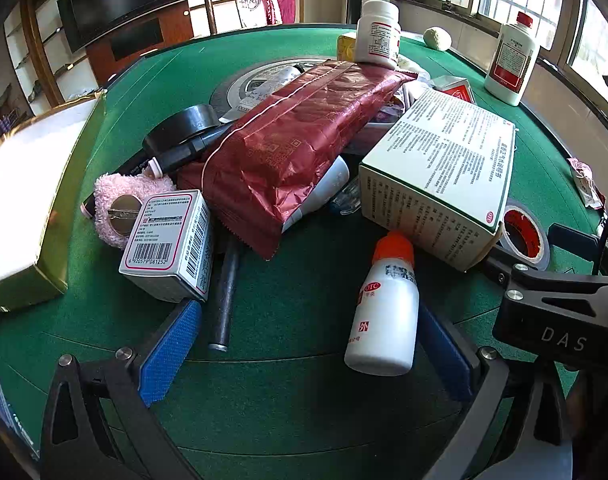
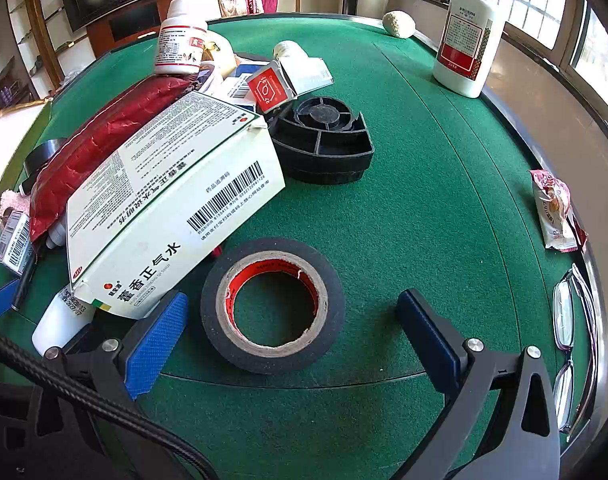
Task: Organize objects
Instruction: 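Grasp the white glue bottle with orange cap using the left gripper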
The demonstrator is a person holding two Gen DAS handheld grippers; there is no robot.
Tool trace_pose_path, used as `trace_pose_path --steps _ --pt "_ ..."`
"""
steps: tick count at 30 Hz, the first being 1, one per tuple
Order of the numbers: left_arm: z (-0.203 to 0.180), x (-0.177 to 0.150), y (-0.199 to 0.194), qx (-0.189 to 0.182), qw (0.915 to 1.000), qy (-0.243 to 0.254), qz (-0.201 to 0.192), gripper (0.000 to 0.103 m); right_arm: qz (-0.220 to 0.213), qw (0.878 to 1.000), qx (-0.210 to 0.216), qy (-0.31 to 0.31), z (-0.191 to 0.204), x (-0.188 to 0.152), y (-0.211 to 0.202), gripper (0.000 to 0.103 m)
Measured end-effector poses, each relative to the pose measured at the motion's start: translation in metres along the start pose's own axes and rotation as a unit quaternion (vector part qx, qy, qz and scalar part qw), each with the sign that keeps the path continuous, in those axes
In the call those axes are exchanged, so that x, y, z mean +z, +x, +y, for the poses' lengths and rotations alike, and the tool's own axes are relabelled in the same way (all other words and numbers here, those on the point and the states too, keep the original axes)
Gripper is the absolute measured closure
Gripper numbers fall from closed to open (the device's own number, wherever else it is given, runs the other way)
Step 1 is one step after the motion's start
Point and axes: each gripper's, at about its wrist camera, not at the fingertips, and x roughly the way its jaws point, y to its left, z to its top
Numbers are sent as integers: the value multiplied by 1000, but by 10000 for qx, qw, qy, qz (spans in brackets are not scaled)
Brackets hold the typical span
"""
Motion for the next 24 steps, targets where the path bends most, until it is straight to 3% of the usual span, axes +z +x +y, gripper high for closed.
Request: trace_pose_path --steps 24 --pt "-1 -1 -1 43 10000 -62 -6 1 1 10000 1 -5 0 0 0 0"
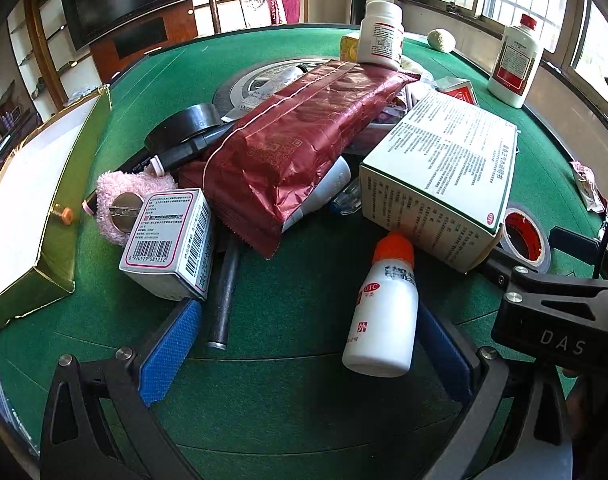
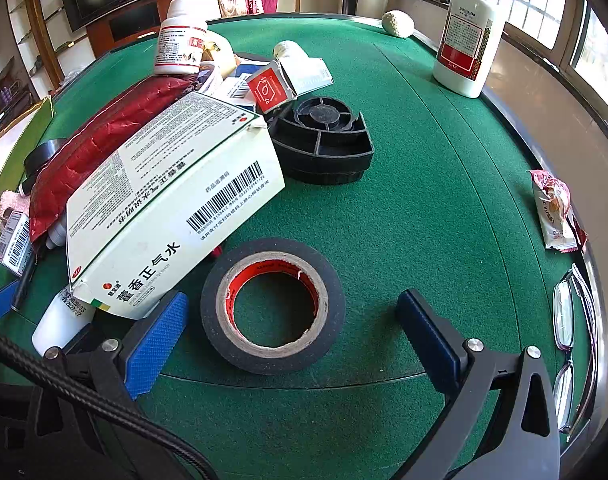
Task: Organize objects
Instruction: 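Grasp the white glue bottle with orange cap using the left gripper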
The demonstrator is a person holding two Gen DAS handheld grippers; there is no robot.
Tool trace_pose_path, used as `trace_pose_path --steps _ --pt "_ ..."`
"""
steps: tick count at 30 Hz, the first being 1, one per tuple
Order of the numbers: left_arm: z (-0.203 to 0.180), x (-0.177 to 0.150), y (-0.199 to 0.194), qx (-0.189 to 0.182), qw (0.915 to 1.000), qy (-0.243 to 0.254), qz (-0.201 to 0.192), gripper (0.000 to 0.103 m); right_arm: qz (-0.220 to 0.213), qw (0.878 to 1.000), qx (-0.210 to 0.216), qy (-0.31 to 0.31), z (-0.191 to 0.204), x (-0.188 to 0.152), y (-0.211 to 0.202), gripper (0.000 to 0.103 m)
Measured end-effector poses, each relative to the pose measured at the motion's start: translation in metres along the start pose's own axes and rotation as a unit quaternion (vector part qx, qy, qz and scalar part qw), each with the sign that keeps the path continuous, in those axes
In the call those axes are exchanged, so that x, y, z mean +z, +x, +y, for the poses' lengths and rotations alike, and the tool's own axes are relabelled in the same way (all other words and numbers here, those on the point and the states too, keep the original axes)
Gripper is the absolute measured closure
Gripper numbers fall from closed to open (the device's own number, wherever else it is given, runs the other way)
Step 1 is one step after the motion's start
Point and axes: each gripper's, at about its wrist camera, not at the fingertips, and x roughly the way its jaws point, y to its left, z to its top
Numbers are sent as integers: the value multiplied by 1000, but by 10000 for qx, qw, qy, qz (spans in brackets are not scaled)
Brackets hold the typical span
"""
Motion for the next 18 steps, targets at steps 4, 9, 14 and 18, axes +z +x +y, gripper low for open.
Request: trace_pose_path --steps 4,9,14,18 --pt "-3 5 4 -136 9997 215 13 1 1 10000 2 5 0 1 0 0" --pt "8 0 -1 -443 9968 665 46 1 0 10000 6 10 0 1 0 0" --pt "37 0 -16 -871 9945 571 -133 2 -1 10000 27 -11 0 1 0 0" --pt "46 -4 -28 -1404 9869 745 -293 2 1 10000 40 -25 -2 1 0 0"
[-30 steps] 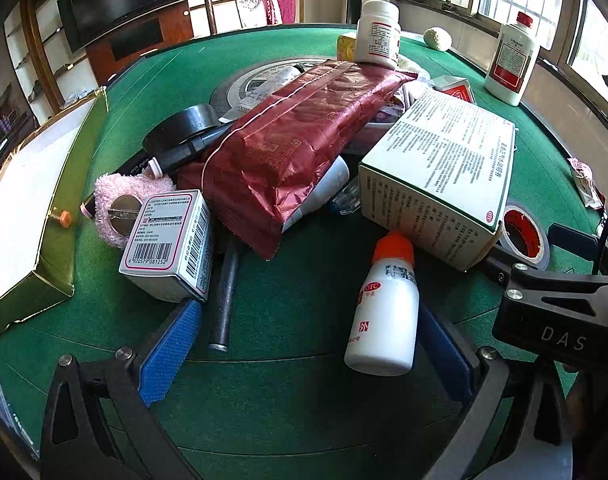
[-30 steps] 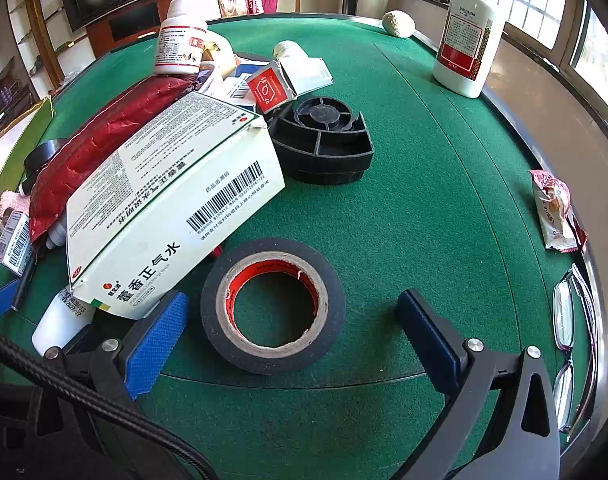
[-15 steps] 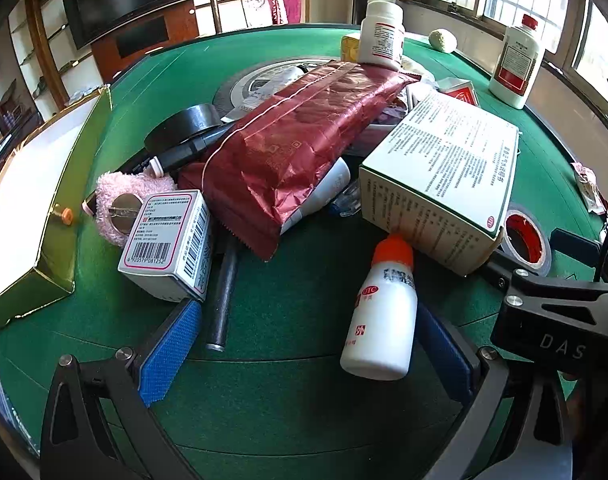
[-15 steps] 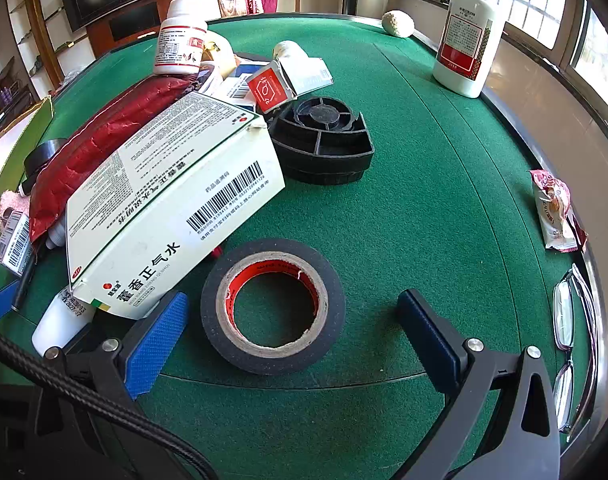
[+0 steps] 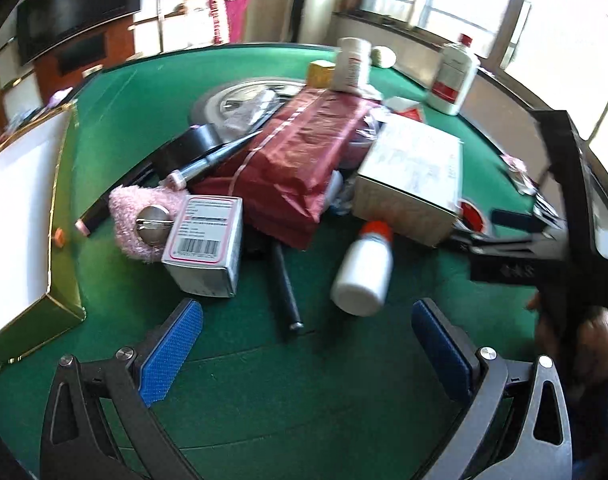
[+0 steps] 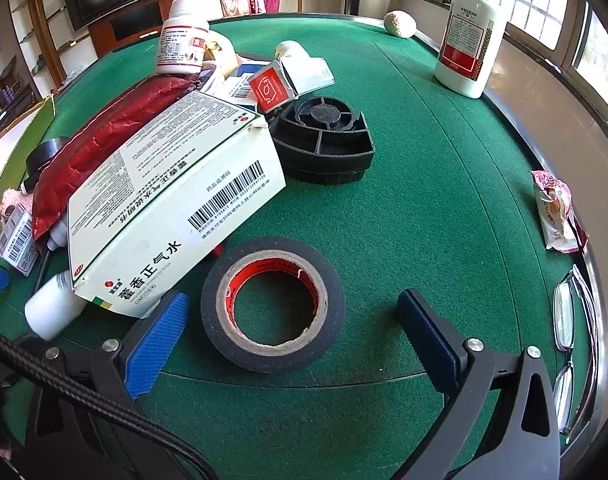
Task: Organize objects
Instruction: 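Grasp the white glue bottle with orange cap using the left gripper, then grasp the black tape roll with the right gripper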
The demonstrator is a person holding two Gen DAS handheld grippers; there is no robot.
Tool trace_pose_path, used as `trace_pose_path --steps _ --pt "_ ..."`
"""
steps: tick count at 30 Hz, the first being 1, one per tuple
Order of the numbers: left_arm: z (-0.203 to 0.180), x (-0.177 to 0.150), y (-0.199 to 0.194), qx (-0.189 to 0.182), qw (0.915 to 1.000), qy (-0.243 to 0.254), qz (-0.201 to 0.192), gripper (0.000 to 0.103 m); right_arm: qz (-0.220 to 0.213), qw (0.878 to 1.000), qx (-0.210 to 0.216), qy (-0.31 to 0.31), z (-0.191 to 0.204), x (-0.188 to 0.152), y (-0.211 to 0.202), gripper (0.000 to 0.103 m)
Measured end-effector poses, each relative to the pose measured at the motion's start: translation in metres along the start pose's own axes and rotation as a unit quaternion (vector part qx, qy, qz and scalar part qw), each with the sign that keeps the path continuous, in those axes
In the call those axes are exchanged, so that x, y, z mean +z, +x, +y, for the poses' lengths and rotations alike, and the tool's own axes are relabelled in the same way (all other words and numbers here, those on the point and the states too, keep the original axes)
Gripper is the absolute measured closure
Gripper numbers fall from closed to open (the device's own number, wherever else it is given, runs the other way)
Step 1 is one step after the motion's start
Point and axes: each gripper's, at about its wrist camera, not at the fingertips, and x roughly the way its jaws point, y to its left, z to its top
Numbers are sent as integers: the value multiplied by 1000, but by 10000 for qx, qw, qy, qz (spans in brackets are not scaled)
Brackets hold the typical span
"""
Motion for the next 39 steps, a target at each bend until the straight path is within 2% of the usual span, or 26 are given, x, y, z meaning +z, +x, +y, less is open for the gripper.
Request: trace_pose_path --steps 3,5,7,9,12,14,16,18,21,23,26,30,31,34,35,36,39 --pt "-16 2 -3 58 9980 620 -116 3 2 10000 -3 -2 0 0 0 0" --pt "-26 5 -2 -65 9957 918 -73 16 3 10000 -2 -3 0 1 0 0" --pt "-33 10 0 -186 9938 1094 63 41 4 10000 -1 -2 0 1 0 0" --pt "-38 16 6 -153 9921 1235 175 47 4 10000 -1 -3 0 1 -1 0" --pt "-39 22 16 -107 9908 1306 336 50 5 10000 -1 -4 0 1 -1 0" --pt "-40 29 24 -110 9900 1339 431 60 5 10000 -2 -5 0 1 -1 0" --pt "-41 37 34 -97 9890 1361 576 80 6 10000 0 -3 0 2 -1 0" --pt "-45 38 43 -69 9876 1420 669 80 6 10000 2 -5 0 1 -1 0" --pt "-53 33 43 -6 9881 1438 543 80 -3 10000 32 -13 -2 1 -1 0" --pt "-54 27 42 -108 9899 1359 397 80 -36 9999 103 46 -5 1 -2 0" --pt "-39 21 35 -332 9941 997 257 80 -68 9998 107 138 -13 1 -5 0" --pt "-13 11 10 -524 9971 542 -25 80 -266 9993 -93 -256 -23 -5 -31 1" --pt "-7 8 4 -589 9972 438 -101 80 -375 9989 -46 -262 -27 -7 -39 1" --pt "7 3 -5 -707 9969 231 -272 80 -968 9935 597 -24 -44 -14 -70 1" --pt "11 4 -6 -719 9968 176 -303 80 -1099 9915 690 46 -47 -15 -74 1" --pt "14 3 -9 -708 9968 137 -342 80 -1152 9908 702 102 -49 -16 -76 1" --pt "20 1 -11 -776 9961 55 -405 80 -800 9940 740 -58 -40 -13 -62 4"
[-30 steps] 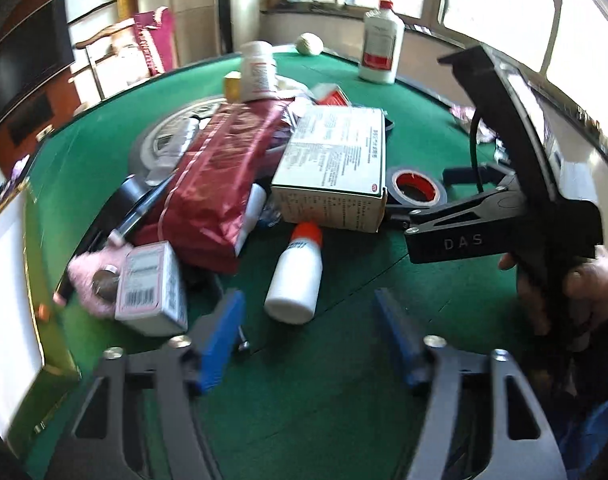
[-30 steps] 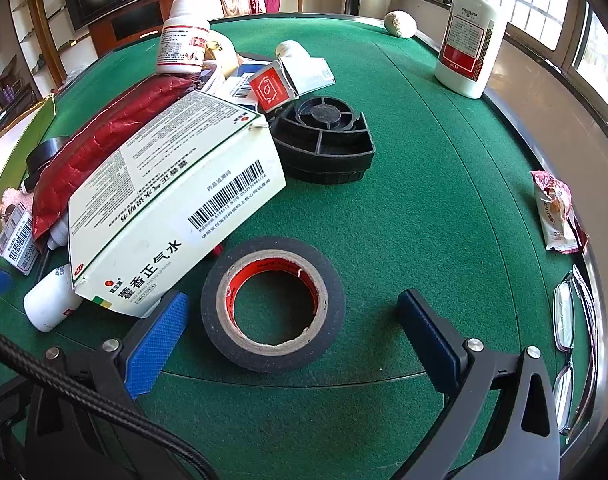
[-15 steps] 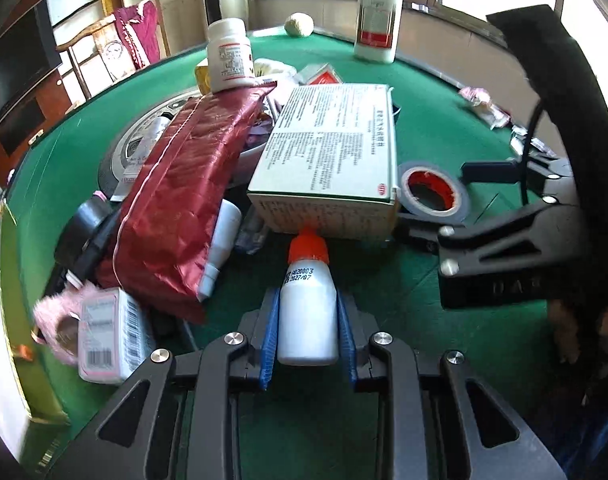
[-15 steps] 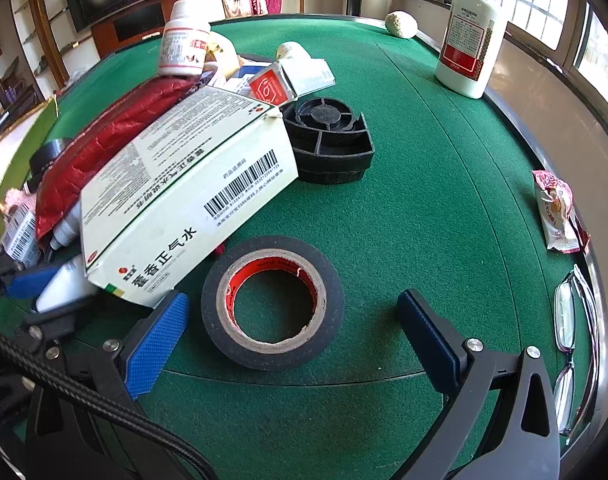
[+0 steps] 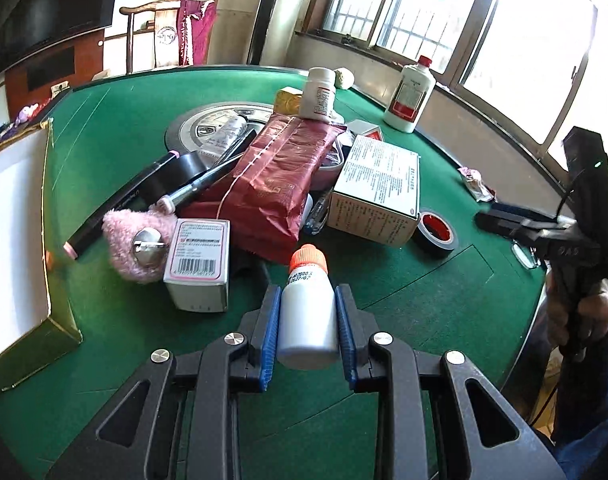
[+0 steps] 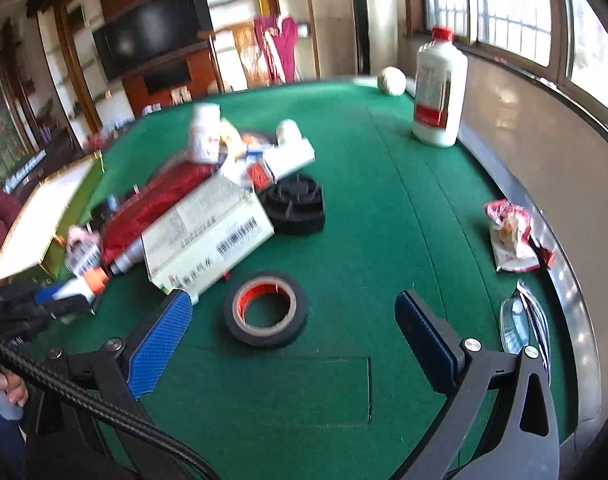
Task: Organize objects
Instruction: 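Grasp the black tape roll with the right gripper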
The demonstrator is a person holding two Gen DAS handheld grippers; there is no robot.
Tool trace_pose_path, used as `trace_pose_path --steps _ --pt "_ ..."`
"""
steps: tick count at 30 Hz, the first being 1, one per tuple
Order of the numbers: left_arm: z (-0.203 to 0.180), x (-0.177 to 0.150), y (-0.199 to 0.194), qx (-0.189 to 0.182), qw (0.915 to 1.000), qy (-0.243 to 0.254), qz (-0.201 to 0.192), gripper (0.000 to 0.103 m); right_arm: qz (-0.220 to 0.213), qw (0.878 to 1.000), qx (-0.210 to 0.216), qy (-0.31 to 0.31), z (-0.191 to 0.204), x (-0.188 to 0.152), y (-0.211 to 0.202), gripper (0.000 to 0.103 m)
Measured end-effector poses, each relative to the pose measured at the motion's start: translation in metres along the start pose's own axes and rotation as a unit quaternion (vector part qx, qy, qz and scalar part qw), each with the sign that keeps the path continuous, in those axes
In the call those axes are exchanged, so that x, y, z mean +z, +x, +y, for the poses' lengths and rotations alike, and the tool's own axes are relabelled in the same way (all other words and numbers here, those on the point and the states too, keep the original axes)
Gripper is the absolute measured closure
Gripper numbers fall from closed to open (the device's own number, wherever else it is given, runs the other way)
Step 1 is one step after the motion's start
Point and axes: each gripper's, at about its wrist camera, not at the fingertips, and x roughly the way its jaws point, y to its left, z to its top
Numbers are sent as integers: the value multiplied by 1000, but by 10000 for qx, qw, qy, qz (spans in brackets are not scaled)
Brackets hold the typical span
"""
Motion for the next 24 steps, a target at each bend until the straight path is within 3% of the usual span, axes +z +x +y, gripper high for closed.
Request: trace_pose_path --steps 7,13,20,24 --pt "3 -3 -2 -22 10000 -54 -43 80 603 9948 -207 -793 27 -8 35 13" --pt "4 -2 2 48 10000 -56 48 80 798 9931 -136 -850 25 -7 52 42" --pt "-5 0 22 342 9983 130 453 80 728 9945 -75 -756 23 -6 52 42" --pt "-16 -1 30 717 9940 539 622 80 718 9953 -31 -648 19 -4 52 42"
